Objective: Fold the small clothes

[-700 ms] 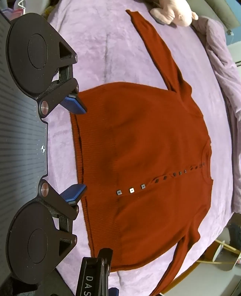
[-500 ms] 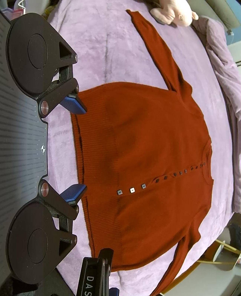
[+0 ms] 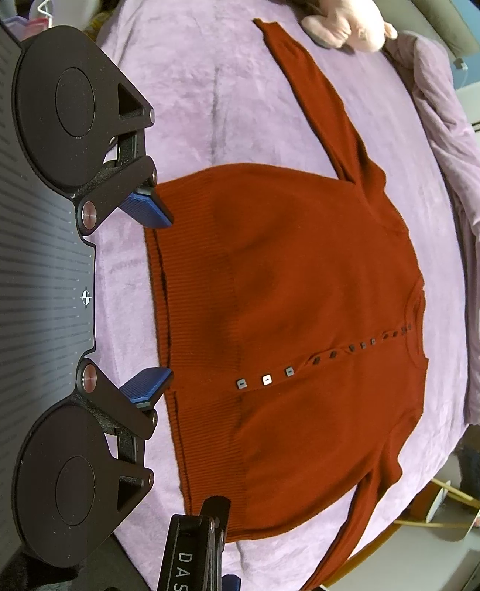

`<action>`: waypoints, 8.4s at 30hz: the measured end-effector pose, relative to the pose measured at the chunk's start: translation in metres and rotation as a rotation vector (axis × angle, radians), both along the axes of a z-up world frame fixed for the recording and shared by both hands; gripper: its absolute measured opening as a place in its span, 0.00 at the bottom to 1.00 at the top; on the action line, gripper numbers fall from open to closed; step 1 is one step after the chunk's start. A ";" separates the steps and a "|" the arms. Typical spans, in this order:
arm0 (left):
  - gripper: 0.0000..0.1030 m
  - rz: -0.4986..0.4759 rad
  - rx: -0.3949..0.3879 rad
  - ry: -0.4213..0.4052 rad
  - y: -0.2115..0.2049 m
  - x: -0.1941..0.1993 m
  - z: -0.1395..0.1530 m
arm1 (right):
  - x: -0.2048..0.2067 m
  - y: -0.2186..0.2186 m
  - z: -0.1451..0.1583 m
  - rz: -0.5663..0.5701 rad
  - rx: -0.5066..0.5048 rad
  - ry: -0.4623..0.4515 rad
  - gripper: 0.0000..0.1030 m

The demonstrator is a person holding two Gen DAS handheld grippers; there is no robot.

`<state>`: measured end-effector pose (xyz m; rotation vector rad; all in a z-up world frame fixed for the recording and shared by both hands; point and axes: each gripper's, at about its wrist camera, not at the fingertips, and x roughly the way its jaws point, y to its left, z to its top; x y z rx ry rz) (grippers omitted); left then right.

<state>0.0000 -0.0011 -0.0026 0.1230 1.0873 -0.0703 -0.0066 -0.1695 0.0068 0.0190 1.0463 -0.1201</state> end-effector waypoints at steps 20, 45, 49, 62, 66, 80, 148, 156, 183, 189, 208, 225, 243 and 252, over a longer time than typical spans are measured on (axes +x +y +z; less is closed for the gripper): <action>0.85 0.004 -0.004 0.039 0.001 0.001 -0.002 | 0.001 -0.001 -0.001 0.002 0.003 0.003 0.94; 0.85 0.005 -0.033 0.058 0.002 0.005 -0.005 | 0.003 -0.002 -0.006 0.004 0.016 0.014 0.94; 0.85 0.006 -0.016 0.061 0.001 0.006 -0.006 | 0.003 -0.002 -0.007 0.004 0.017 0.016 0.94; 0.85 0.012 0.011 0.088 0.001 0.008 -0.011 | 0.003 -0.003 -0.012 0.016 0.046 0.020 0.94; 0.85 0.014 -0.001 0.091 0.001 0.010 -0.014 | 0.004 -0.004 -0.015 0.023 0.073 0.027 0.94; 0.85 0.046 -0.067 0.010 0.003 0.053 -0.019 | 0.026 -0.147 -0.020 -0.129 0.359 -0.488 0.94; 0.07 0.094 -0.485 -0.041 0.039 0.304 -0.058 | 0.141 -0.158 -0.111 -0.060 0.576 -0.250 0.26; 0.08 0.063 0.017 -0.237 0.077 0.301 -0.034 | 0.158 -0.166 -0.107 -0.126 0.482 -0.271 0.27; 0.07 0.035 -0.134 -0.304 0.088 0.309 -0.068 | 0.210 -0.144 -0.070 0.075 0.439 -0.451 0.58; 0.07 0.048 -0.159 -0.268 0.095 0.306 -0.078 | 0.296 -0.124 -0.102 0.050 0.108 -0.281 0.55; 0.11 0.073 -0.005 -0.288 0.081 0.310 -0.082 | 0.297 -0.131 -0.112 -0.166 0.009 -0.365 0.16; 0.41 0.099 -0.064 -0.194 0.055 0.319 -0.101 | 0.266 -0.102 -0.134 0.096 -0.080 -0.339 0.04; 0.48 0.260 -0.093 -0.170 0.121 0.276 -0.087 | 0.218 -0.062 -0.099 0.066 -0.009 -0.303 0.15; 0.50 0.357 -0.163 -0.169 0.161 0.251 -0.078 | 0.186 -0.028 -0.104 0.076 0.116 -0.238 0.16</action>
